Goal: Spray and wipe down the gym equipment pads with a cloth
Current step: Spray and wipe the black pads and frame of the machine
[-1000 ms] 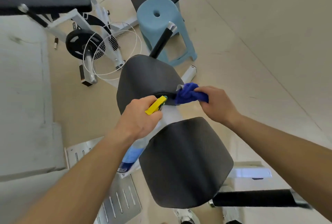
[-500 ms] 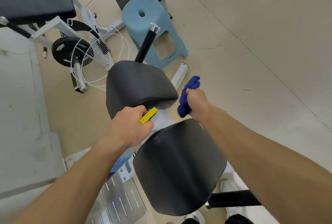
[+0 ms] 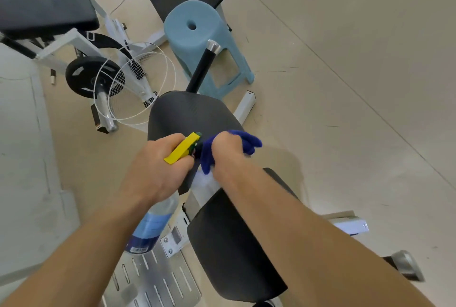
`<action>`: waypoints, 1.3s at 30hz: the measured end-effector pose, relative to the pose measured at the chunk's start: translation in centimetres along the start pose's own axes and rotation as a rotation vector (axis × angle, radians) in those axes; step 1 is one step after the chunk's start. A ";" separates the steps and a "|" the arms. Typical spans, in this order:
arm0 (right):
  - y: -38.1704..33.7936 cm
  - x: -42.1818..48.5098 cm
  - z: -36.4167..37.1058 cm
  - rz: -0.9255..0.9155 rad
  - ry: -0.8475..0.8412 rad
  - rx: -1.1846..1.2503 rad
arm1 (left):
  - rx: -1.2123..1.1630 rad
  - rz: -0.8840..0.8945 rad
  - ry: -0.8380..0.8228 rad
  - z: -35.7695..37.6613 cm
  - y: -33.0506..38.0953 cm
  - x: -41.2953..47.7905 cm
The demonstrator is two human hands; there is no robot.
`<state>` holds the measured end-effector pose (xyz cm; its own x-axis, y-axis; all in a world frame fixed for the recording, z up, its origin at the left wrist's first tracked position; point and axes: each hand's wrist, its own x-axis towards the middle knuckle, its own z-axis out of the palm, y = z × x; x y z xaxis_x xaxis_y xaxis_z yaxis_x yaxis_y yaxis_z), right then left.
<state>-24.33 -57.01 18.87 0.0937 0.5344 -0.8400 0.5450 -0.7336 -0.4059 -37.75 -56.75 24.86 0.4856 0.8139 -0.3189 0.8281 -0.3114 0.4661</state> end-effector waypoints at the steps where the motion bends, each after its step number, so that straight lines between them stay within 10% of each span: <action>1: 0.4 0.4 -0.7 0.090 -0.013 -0.112 | -0.020 -0.020 0.012 -0.2 -0.1 0.0; 6: 1.7 3.8 0.5 0.253 -0.011 -0.231 | -0.100 -0.084 0.055 -0.6 -1.3 -0.7; 11: 0.9 2.6 2.7 0.084 0.260 0.931 | -0.143 -0.117 0.091 -0.2 -2.6 -2.1; 17: 0.1 -0.3 5.9 -0.273 0.578 0.389 | -0.204 -0.158 0.128 -0.5 -5.5 -2.7; 24: -2.2 6.0 -1.0 -0.452 0.351 0.350 | -0.257 -0.152 0.138 -2.2 -6.5 0.2; 31: -1.8 8.0 -2.8 -0.229 0.368 0.409 | -0.298 -0.066 0.111 -5.1 -5.0 3.6; 39: -5.3 6.1 0.5 -0.723 0.512 0.019 | -0.318 -0.033 0.135 -7.2 -6.4 5.0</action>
<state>-27.09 -50.10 15.70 0.0959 0.9889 -0.1134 0.6017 -0.1483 -0.7848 -42.64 -47.17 26.22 0.4004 0.8855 -0.2359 0.7041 -0.1326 0.6976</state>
